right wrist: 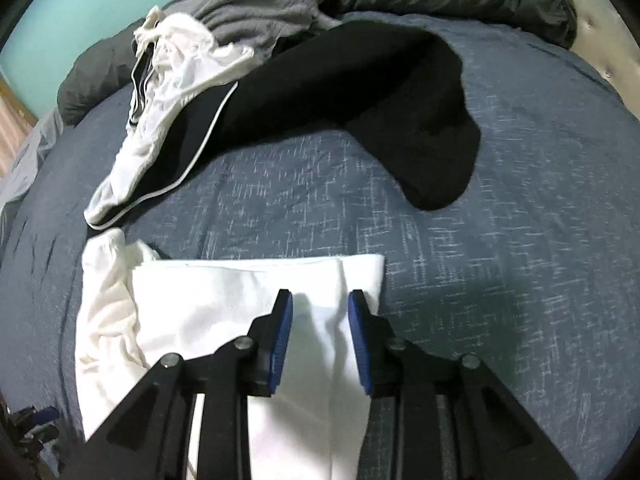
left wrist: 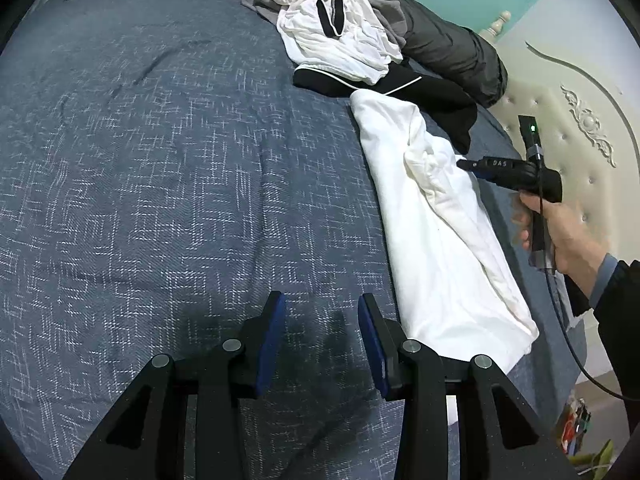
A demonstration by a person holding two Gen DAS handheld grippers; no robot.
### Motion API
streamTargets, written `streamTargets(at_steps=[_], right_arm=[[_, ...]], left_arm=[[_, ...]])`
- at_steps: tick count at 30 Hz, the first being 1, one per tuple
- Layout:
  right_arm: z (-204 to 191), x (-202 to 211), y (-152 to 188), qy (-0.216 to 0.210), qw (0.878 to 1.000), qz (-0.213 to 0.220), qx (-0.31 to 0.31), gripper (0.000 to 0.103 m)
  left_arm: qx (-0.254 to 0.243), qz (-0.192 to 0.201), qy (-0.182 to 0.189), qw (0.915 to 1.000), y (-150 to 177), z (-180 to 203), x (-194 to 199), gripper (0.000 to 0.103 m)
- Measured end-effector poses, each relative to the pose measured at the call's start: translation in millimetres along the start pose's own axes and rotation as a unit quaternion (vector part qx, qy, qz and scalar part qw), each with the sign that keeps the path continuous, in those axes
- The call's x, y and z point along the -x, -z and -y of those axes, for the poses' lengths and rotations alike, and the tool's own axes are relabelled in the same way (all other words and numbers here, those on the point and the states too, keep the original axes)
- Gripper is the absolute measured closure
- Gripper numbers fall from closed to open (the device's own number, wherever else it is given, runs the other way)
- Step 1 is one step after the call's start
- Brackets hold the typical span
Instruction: Fold clothes
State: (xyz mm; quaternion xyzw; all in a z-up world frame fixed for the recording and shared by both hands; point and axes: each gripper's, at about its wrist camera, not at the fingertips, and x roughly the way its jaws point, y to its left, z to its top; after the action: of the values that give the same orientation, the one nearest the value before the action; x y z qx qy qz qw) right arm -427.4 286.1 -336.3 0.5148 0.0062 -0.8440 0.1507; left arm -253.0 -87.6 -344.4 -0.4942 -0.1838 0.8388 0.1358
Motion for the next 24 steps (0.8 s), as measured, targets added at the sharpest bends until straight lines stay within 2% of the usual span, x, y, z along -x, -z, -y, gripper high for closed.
streamTargets(at_steps=[1,2,4,7,12,17,20,22,24], right_arm=[[-1,-1,0,0.004,1.000,0.000,0.003,0.095],[-1,-2,0,0.008,1.000,0.001,0.007,0.099],[2,9,0,0.013,0.999,0.033,-0.002,0.101],[7,15,-2,0.032,0.998,0.049,-0.006,0.101],[12,1,-2,0.052,0.998,0.022,-0.011,0.101],[19,19,-7,0.110,0.992,0.051,-0.022,0.098],[8,45,-4,0.066,0.995,0.073,-0.013,0.098],[-16,56,6,0.019,0.998,0.064,0.016,0.098],[-43,66,17,-0.029,0.997,0.049,0.048,0.088]], left_arm=[[0.001,-0.001,0.000,1.0000,0,0,-1,0.062],[0.001,-0.001,0.000,1.0000,0,0,-1,0.062],[0.000,-0.001,0.000,1.0000,1,0,-1,0.062],[-0.001,-0.001,0.000,1.0000,3,1,-1,0.062],[-0.001,-0.002,0.002,1.0000,3,0,-1,0.062],[0.000,0.001,0.004,1.0000,1,0,2,0.062],[0.002,0.004,0.005,1.0000,1,0,4,0.062],[0.002,0.005,0.005,1.0000,2,1,5,0.062],[0.001,0.006,0.005,1.0000,2,2,6,0.062]])
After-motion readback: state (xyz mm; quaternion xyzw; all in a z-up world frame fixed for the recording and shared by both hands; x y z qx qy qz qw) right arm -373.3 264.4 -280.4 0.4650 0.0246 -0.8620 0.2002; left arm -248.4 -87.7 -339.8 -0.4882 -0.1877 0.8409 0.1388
